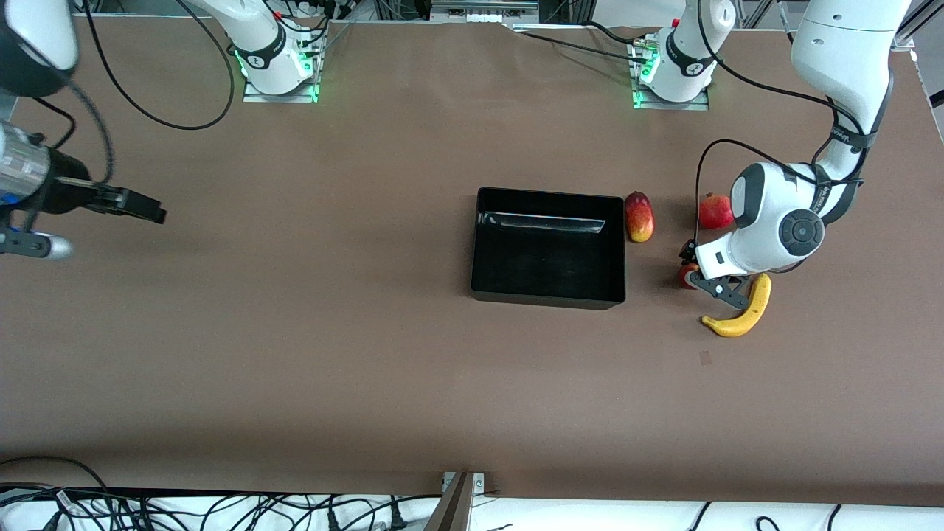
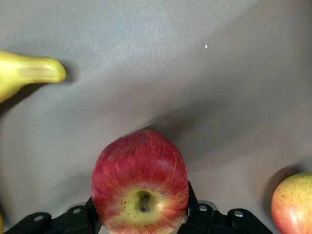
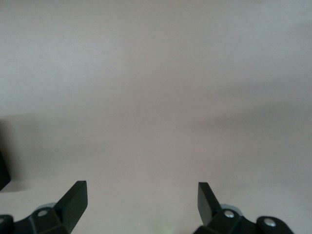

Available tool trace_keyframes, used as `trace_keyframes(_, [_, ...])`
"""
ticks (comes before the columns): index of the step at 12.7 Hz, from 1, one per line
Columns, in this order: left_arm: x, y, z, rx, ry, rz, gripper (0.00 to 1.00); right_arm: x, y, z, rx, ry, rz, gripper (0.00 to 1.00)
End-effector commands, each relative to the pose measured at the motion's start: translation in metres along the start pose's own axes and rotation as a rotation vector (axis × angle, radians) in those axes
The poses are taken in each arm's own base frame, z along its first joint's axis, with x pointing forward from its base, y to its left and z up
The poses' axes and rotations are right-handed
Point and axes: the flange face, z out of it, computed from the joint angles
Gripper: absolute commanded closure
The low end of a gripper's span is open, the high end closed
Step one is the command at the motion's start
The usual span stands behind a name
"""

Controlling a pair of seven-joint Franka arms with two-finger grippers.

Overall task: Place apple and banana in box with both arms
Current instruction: 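Grasp the small red apple with the left gripper, then carry the apple with the left gripper over the black box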

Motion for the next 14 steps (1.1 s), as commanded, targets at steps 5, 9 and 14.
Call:
trace_keyframes(5, [0.011, 0.11, -0.144, 0.003, 0.058, 0.081, 1.0, -0.058, 0.02, -0.005, -0.019, 0.188, -0.105, 0.0])
trace_keyframes(9, [0.039, 0.228, -0.138, -0.059, 0.051, -0.034, 1.0, -0.05, 0.067, -0.003, 0.12, 0.158, 0.009, 0.0])
trace_keyframes(14, [0.085, 0.358, -0.094, -0.055, 0.004, -0.164, 1.0, -0.047, 0.053, -0.008, 0.045, 0.117, -0.031, 0.0])
